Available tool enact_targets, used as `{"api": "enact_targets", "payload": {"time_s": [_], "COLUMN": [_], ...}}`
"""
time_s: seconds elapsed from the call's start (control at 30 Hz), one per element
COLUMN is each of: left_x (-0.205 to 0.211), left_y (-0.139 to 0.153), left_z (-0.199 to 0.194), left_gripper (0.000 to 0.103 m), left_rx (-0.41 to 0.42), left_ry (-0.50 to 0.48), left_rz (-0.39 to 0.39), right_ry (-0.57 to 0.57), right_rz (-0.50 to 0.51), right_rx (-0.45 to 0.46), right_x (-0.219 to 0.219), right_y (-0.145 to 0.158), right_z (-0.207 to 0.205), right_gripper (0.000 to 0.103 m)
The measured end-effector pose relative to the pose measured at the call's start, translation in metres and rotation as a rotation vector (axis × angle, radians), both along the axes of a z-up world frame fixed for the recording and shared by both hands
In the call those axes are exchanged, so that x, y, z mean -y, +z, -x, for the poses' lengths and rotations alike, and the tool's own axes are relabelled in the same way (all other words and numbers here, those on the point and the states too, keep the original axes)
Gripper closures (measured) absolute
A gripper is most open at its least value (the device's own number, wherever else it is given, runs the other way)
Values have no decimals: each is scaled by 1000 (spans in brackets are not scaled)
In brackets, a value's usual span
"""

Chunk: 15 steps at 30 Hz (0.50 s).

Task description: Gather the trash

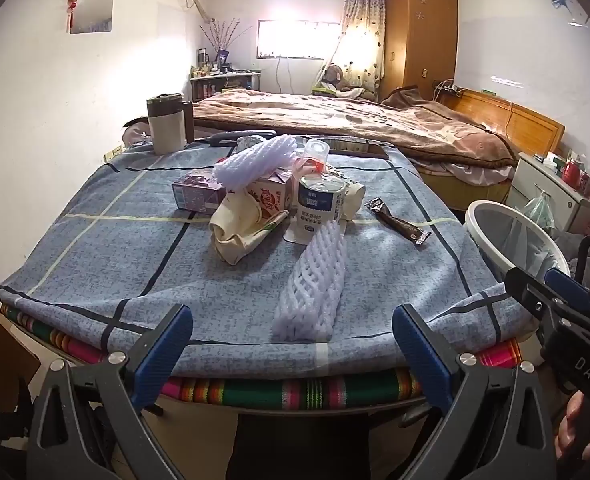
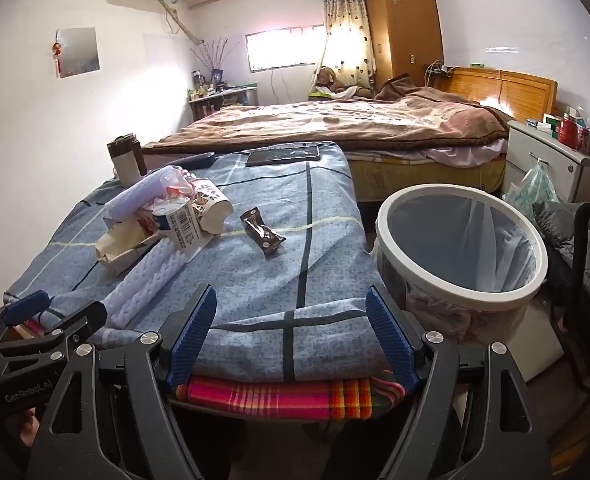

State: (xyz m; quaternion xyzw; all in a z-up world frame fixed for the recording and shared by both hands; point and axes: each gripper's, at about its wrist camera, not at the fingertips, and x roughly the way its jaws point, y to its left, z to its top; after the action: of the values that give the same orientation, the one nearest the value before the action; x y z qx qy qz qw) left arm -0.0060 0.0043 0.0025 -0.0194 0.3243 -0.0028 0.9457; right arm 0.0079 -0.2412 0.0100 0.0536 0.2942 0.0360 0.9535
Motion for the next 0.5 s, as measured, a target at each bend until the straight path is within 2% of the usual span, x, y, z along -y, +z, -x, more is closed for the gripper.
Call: {"api": "enact_targets", "payload": {"time_s": [0.5], "left_x": [2], "left_y": [-1], "left_z": [1], "left_gripper": [2], "left_rx": [-9], "left_ry": [8], "left_rz": [-8], "right_ry": [-8], "right_rz": [-1], "right_rx": [-6], "right_x": [2], "right_y": [1], "right_z": [1], "right_gripper": [25]}}
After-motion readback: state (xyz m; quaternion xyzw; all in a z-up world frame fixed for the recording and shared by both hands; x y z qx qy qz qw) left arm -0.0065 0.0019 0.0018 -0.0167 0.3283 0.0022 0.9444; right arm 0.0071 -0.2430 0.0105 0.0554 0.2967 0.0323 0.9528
